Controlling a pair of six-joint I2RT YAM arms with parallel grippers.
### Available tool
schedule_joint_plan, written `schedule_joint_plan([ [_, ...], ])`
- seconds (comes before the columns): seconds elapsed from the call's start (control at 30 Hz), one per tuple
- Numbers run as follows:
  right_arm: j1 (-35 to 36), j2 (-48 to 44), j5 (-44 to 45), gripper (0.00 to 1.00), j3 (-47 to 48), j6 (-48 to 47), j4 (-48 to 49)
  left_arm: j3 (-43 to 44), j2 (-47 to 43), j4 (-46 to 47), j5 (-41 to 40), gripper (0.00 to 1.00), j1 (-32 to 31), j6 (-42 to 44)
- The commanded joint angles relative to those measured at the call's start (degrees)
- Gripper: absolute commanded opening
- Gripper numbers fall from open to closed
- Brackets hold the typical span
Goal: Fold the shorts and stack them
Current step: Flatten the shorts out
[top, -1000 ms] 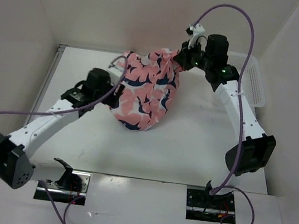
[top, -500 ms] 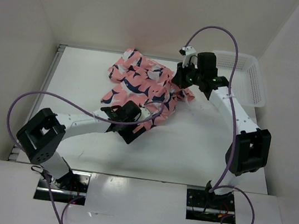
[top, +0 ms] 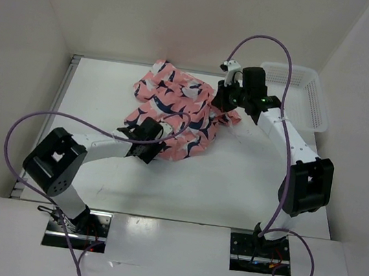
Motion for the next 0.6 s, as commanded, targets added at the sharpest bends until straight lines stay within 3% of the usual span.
schedule_joint_plan([
  [0.0,0.0,-1.4,-0.7,0.00,0.2,-0.7,3.2,-1.2,3.1,0.6,1.7,0.61,0.5,0.3],
  [0.03,0.0,-1.4,-0.7,0.00,0.2,-0.7,3.2,-0.6,3.8,0.6,2.3,0.52,0.5,0.3],
  [0.07,0.0,-1.4,-0.2,0.00,0.2,-0.7,3.2,-0.6,4.5,0.6,3.5,0.31,0.5,0.3],
  [0.13,0.0,-1.4,-0.2,0.00,0.2,-0.7,3.2,-0.6,4.5,0.6,3.5,0.00,0.5,0.3],
  [0.3,0.0,-1.4,1.5,0.00,5.6,-2.4,1.6,6.2,1.0,-1.0,-1.2,0.00,5.8,0.3],
  [0.5,0.0,-3.4,1.2,0.00,19.1,-3.1,-4.5,21.1,-13.6,-4.1,-4.2,0.00,19.5,0.3],
  [0.57,0.0,-5.2,0.5,0.00,23.4,-3.1,-7.0,23.9,-20.8,-3.1,-4.2,0.00,20.2,0.3],
])
